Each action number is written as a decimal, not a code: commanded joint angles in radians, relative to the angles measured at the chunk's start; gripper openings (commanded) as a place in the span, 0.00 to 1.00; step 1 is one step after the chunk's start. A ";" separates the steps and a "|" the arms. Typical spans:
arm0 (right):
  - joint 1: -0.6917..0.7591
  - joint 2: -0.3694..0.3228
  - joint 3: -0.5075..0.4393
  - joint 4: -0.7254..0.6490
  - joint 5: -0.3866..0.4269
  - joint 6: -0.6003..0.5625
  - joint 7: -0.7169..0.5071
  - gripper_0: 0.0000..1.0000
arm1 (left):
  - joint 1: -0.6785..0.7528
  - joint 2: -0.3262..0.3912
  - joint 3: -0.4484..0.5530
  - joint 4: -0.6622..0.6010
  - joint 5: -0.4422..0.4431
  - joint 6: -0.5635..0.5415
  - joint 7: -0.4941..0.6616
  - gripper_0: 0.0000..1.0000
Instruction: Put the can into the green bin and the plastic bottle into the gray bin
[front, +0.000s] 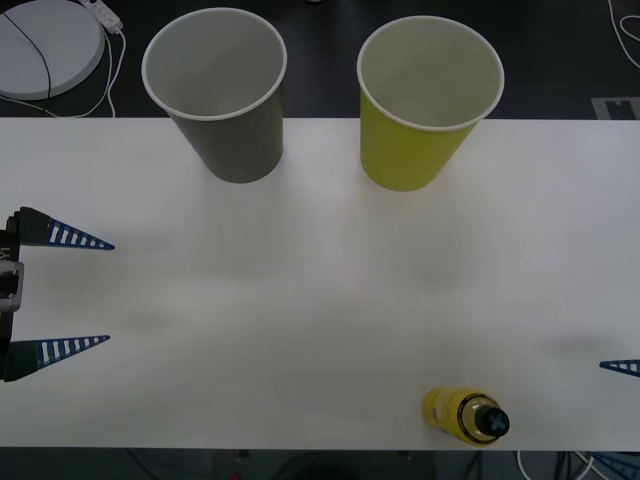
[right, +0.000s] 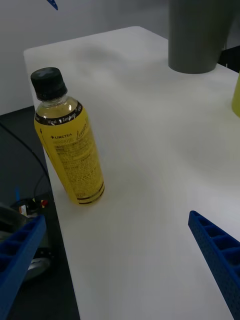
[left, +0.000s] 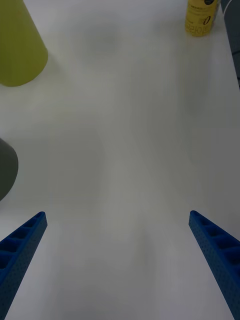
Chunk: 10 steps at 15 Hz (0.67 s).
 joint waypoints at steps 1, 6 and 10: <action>-0.011 0.035 0.052 0.014 -0.018 0.000 0.008 1.00 | 0.000 0.000 0.000 0.000 0.000 0.000 0.000 1.00; -0.047 0.104 0.104 0.021 -0.015 0.023 0.045 1.00 | 0.000 0.000 0.000 0.000 0.000 0.000 0.000 1.00; -0.065 0.125 0.134 0.021 -0.015 0.068 0.122 1.00 | 0.000 0.000 0.000 0.000 0.000 0.000 0.000 1.00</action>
